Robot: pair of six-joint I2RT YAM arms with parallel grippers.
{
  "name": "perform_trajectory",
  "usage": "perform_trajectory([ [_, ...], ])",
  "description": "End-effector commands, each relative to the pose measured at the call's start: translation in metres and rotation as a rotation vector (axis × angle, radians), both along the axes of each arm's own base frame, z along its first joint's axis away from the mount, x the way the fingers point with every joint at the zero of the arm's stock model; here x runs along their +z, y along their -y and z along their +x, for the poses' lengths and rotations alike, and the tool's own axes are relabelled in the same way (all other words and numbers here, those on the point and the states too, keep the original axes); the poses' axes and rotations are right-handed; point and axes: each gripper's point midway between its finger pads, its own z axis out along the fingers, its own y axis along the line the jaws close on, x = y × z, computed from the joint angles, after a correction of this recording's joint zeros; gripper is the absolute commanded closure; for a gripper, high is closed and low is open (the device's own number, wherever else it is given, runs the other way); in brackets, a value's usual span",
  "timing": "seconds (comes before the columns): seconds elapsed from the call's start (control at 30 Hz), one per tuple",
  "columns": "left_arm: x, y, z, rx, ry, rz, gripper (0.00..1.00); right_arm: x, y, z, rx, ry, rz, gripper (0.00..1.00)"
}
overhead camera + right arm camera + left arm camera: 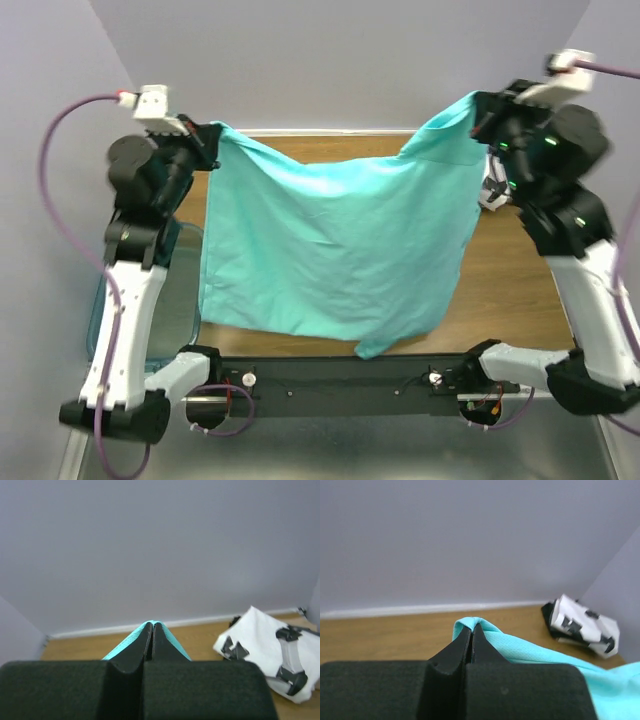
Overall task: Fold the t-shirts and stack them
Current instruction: Flatten the tshirt out
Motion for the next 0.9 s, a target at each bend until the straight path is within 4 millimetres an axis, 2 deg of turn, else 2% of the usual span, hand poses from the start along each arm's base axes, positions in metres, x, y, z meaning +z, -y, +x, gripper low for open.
perform_trajectory([
  [0.0, -0.063, 0.006, 0.047, -0.004, -0.166, 0.028, 1.00, -0.037, -0.001, 0.048, -0.119, -0.084, -0.074, 1.00],
  [0.03, -0.071, 0.006, 0.053, 0.001, -0.188, 0.033, 1.00, -0.036, 0.000, 0.048, -0.126, -0.079, -0.074, 1.00],
  [0.13, -0.089, 0.006, 0.068, 0.012, -0.232, 0.038, 1.00, -0.044, -0.007, 0.066, -0.137, -0.103, -0.103, 1.00],
  [0.23, -0.083, 0.006, 0.067, 0.010, -0.214, 0.038, 1.00, -0.038, -0.009, 0.073, -0.141, -0.094, -0.108, 1.00],
  [0.37, -0.064, 0.001, 0.051, 0.030, -0.160, 0.028, 1.00, -0.023, -0.006, 0.063, -0.132, -0.058, -0.099, 1.00],
  [0.43, -0.049, -0.008, 0.036, 0.070, -0.121, 0.005, 1.00, -0.013, -0.003, 0.045, -0.098, -0.026, -0.075, 1.00],
  [0.47, -0.052, -0.011, 0.030, 0.081, -0.120, -0.005, 1.00, -0.010, -0.004, 0.037, -0.069, -0.011, -0.061, 1.00],
  [0.5, -0.040, -0.016, 0.014, 0.101, -0.077, -0.024, 1.00, -0.002, 0.003, 0.018, -0.056, 0.017, -0.032, 1.00],
  [0.6, -0.037, -0.025, -0.008, 0.138, -0.050, -0.041, 1.00, 0.011, 0.011, -0.012, -0.021, 0.070, 0.007, 1.00],
  [0.63, -0.028, -0.028, -0.025, 0.141, -0.017, -0.053, 1.00, 0.022, 0.019, -0.031, -0.014, 0.110, 0.027, 0.99],
  [0.67, -0.022, -0.035, -0.041, 0.168, -0.001, -0.075, 1.00, 0.027, 0.021, -0.041, 0.002, 0.130, 0.037, 1.00],
  [0.7, -0.022, -0.037, -0.051, 0.176, -0.009, -0.081, 1.00, 0.036, 0.026, -0.059, 0.021, 0.165, 0.051, 1.00],
  [0.73, -0.019, -0.041, -0.059, 0.189, 0.002, -0.089, 1.00, 0.041, 0.028, -0.069, 0.038, 0.182, 0.063, 1.00],
  [0.77, -0.010, -0.043, -0.075, 0.191, 0.033, -0.100, 1.00, 0.051, 0.035, -0.089, 0.053, 0.220, 0.082, 1.00],
  [0.87, -0.003, -0.049, -0.103, 0.202, 0.066, -0.109, 1.00, 0.064, 0.039, -0.119, 0.107, 0.282, 0.110, 1.00],
])
